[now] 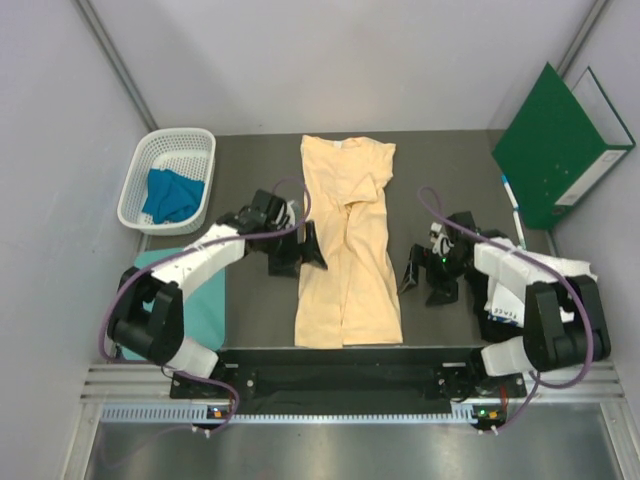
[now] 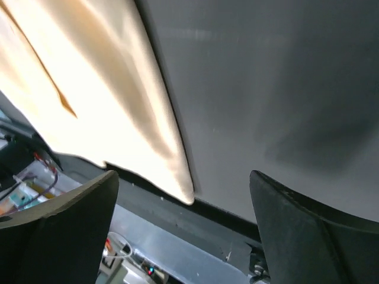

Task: Fold and stack the t-shirts
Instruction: Grab the bottom of the folded rectangular tshirt with both arms, then fold the folded rectangular tshirt in 1/3 of the way

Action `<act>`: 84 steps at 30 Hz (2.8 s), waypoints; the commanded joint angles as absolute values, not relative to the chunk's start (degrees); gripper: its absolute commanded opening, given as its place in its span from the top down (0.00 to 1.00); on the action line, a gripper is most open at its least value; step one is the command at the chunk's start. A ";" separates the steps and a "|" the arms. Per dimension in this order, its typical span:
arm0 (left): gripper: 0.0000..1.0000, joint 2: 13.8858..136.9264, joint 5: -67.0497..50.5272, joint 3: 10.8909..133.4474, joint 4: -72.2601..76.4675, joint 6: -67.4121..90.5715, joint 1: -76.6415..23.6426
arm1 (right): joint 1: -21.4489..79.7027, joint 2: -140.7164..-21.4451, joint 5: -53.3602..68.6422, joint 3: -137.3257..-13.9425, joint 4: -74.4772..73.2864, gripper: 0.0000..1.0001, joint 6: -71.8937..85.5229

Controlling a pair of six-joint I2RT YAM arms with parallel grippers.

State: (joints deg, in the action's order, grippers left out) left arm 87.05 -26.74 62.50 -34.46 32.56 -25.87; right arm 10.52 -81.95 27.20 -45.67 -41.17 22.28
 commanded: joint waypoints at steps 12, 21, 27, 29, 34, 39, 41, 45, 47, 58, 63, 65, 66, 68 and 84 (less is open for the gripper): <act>0.03 74.44 -27.50 31.21 -21.19 48.68 -25.93 | 25.13 -69.70 32.08 -26.46 -24.62 0.35 40.68; 0.26 80.15 -31.29 29.79 -20.74 48.26 -27.77 | 29.09 -75.83 27.95 -27.07 -21.10 0.40 43.59; 0.28 85.69 -30.50 32.78 -25.39 46.15 -30.85 | 32.16 -82.95 28.12 -30.32 -18.54 0.51 44.47; 0.28 87.27 -29.80 34.18 -28.73 45.36 -31.46 | 32.78 -84.19 28.04 -31.81 -18.98 0.59 44.38; 1.00 89.47 -29.97 36.64 -34.01 42.63 -31.73 | 33.40 -84.11 27.86 -33.66 -21.70 0.85 43.86; 1.00 87.46 -29.18 42.53 -42.17 39.99 -31.73 | 33.31 -80.52 27.77 -38.66 -28.73 0.95 41.84; 1.00 86.49 -28.57 47.36 -44.46 39.20 -31.73 | 33.40 -79.28 27.34 -42.60 -32.06 0.95 40.96; 1.00 87.45 -27.60 56.76 -49.13 38.15 -31.03 | 33.14 -79.18 25.14 -51.83 -38.22 0.96 36.93; 1.00 89.55 -27.77 62.73 -50.62 37.71 -30.33 | 32.96 -80.24 23.39 -57.71 -41.20 0.96 35.78; 1.00 109.39 -33.48 90.66 -52.73 33.49 -20.22 | 25.23 -95.52 20.12 -78.39 -44.04 0.96 25.49; 1.00 121.16 -38.57 104.21 -53.17 32.17 -17.23 | 21.02 -104.23 21.79 -86.82 -42.45 0.96 22.68; 1.00 124.70 -39.37 111.77 -54.14 31.91 -17.05 | 20.13 -107.82 22.85 -90.69 -41.75 0.96 22.06; 1.00 128.11 -39.46 116.58 -55.27 31.90 -16.88 | 19.26 -109.06 23.11 -92.10 -41.75 0.96 21.89; 1.00 130.86 -40.16 120.22 -55.55 32.52 -16.44 | 18.55 -112.83 24.25 -96.31 -41.05 0.96 21.71; 0.01 131.94 -39.99 119.98 -43.70 35.42 -10.20 | 15.82 -119.47 6.08 -109.80 -31.74 0.06 22.41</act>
State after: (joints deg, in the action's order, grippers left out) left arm 136.33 -39.62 121.60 -49.54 36.93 -10.92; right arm 16.43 -130.65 18.74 -115.35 -39.29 22.41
